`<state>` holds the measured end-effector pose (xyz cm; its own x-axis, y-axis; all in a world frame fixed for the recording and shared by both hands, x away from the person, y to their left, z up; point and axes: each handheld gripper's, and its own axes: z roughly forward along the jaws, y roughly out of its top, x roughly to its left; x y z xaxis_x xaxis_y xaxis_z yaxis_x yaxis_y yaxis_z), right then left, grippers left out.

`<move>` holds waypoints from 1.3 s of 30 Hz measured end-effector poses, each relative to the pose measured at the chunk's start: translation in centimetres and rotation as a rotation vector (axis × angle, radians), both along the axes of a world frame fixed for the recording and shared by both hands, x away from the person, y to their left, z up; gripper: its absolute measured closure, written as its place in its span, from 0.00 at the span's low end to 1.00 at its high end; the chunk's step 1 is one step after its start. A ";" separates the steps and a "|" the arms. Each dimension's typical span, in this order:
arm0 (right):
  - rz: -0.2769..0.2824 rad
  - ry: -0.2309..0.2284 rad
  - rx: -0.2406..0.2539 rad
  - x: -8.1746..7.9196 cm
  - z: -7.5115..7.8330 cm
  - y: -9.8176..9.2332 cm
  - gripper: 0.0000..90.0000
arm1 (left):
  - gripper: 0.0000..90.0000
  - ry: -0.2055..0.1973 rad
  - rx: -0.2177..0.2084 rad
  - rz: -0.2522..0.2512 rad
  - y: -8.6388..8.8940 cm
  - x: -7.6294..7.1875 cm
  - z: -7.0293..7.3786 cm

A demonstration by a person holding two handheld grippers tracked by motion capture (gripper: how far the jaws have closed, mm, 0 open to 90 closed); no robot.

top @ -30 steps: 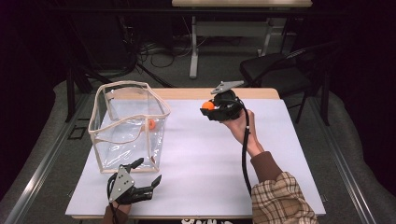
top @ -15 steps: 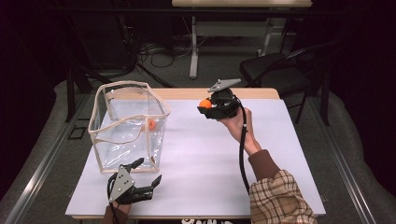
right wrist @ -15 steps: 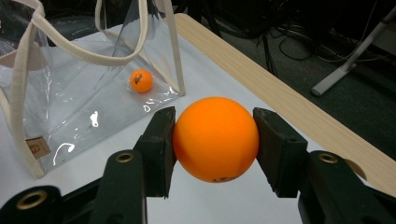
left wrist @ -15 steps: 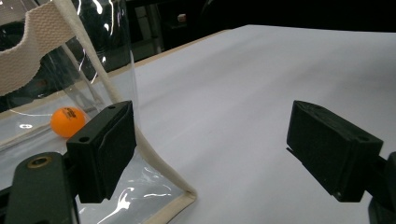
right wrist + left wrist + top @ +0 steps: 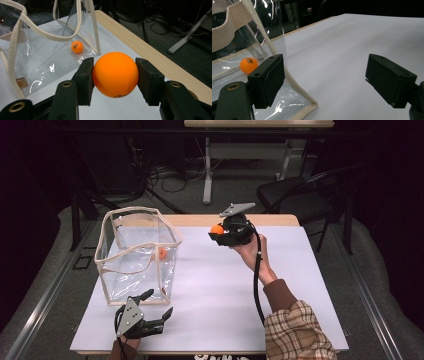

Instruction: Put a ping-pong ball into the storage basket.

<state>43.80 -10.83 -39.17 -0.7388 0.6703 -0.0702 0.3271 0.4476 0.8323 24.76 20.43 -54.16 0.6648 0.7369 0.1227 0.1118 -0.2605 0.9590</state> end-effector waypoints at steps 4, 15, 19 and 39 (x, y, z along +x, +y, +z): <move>0.001 -0.004 0.005 0.0 0.3 0.2 0.57 | 0.18 -0.001 -0.001 0.000 0.0 0.0 0.0; 0.017 -0.011 0.002 0.2 0.5 1.1 0.57 | 0.18 -0.001 0.000 -0.001 0.0 0.0 0.0; 0.018 -0.010 0.005 0.2 0.6 1.2 0.57 | 0.18 0.001 -0.002 0.000 0.0 0.0 0.0; 0.040 -0.016 0.002 0.5 1.3 2.5 0.57 | 0.18 0.000 -0.002 -0.002 0.0 0.0 0.0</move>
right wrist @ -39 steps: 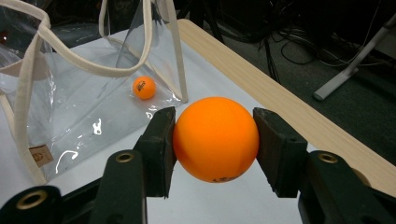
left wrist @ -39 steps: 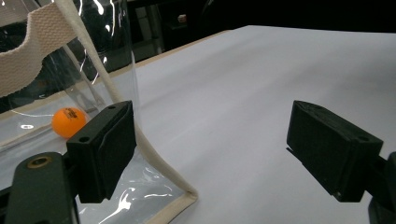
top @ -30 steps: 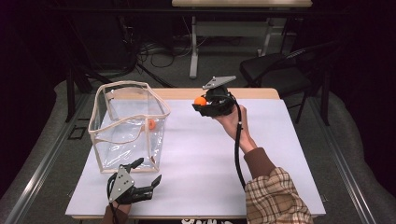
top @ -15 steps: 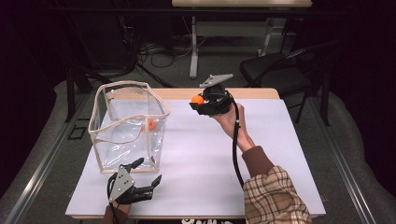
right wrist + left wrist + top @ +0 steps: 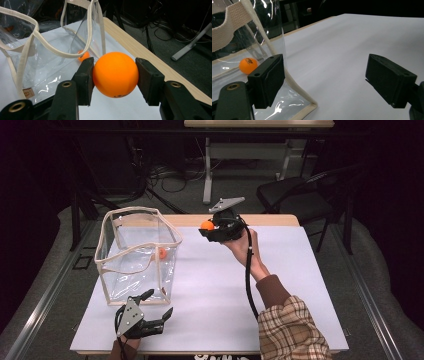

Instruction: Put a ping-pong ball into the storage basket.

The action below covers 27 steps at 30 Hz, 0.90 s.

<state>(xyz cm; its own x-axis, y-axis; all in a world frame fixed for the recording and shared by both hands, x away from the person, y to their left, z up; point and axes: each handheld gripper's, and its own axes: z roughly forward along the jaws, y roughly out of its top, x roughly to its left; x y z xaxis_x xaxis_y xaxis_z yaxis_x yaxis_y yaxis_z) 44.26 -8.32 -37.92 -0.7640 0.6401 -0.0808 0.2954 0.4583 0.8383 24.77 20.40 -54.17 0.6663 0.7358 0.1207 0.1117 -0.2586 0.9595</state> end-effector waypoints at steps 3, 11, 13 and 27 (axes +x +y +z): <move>0.002 0.002 0.003 0.1 -0.1 0.1 0.57 | 0.18 -0.001 0.001 0.000 0.0 0.0 0.0; 0.008 0.008 0.003 0.2 -0.3 0.5 0.57 | 0.18 0.000 -0.002 0.000 0.0 0.0 0.0; 0.009 0.009 0.001 0.3 -0.2 0.6 0.57 | 0.18 0.000 -0.002 0.000 0.0 0.0 0.0; 0.025 -0.001 0.002 0.4 0.2 1.5 0.57 | 0.18 0.000 -0.004 -0.002 0.1 0.0 0.0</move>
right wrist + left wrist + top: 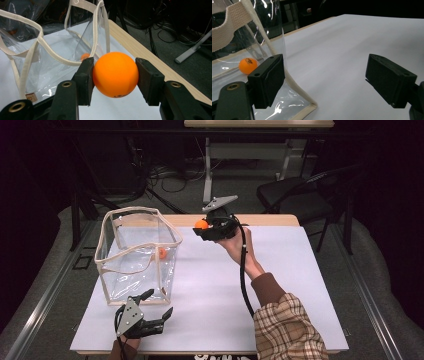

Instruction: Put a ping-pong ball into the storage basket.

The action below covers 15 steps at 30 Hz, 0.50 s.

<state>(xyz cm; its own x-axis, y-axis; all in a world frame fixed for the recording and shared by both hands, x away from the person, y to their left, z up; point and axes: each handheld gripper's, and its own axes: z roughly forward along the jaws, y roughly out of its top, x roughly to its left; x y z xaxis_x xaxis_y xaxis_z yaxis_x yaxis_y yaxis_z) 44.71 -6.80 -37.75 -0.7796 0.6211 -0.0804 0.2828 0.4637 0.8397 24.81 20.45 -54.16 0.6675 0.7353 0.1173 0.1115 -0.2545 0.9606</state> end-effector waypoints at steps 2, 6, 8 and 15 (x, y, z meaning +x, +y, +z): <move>0.000 0.000 0.006 0.0 0.1 0.0 0.57 | 0.18 0.000 0.001 0.001 0.0 0.0 0.0; 0.002 -0.001 0.009 0.1 0.3 0.2 0.57 | 0.18 0.000 0.000 0.000 -0.1 0.0 0.0; 0.003 0.000 0.008 0.1 0.3 0.3 0.57 | 0.18 0.000 0.000 0.000 -0.1 0.0 0.0; 0.007 -0.005 0.013 0.4 0.7 0.9 0.57 | 0.18 0.002 0.000 -0.003 -0.1 0.1 0.0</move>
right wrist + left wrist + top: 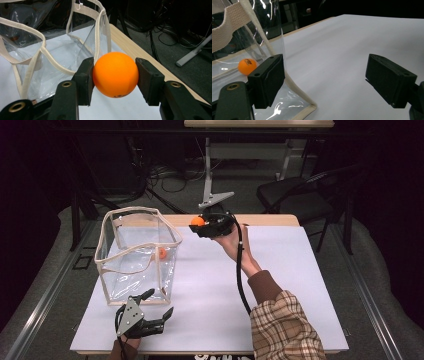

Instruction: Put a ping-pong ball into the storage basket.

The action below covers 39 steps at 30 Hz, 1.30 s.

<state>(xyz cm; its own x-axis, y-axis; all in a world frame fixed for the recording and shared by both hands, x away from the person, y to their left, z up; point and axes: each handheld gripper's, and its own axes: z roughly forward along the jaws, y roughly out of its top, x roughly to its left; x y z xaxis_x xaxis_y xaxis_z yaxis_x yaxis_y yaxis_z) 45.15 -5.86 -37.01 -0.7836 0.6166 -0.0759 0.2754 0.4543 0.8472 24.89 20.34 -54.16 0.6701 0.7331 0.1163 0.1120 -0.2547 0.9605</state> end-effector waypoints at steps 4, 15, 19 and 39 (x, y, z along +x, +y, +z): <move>0.005 -0.001 0.004 0.2 0.1 0.4 0.57 | 0.18 -0.001 0.001 -0.002 0.0 0.0 0.0; 0.024 -0.013 -0.001 0.2 0.5 1.8 0.57 | 0.18 -0.001 -0.002 -0.003 0.0 0.0 0.0; 0.031 -0.016 -0.003 0.2 0.6 2.3 0.57 | 0.18 -0.001 -0.003 -0.002 0.0 0.0 0.0; 0.041 -0.027 -0.002 0.5 0.8 3.7 0.57 | 0.18 -0.002 -0.004 -0.004 0.0 0.0 0.0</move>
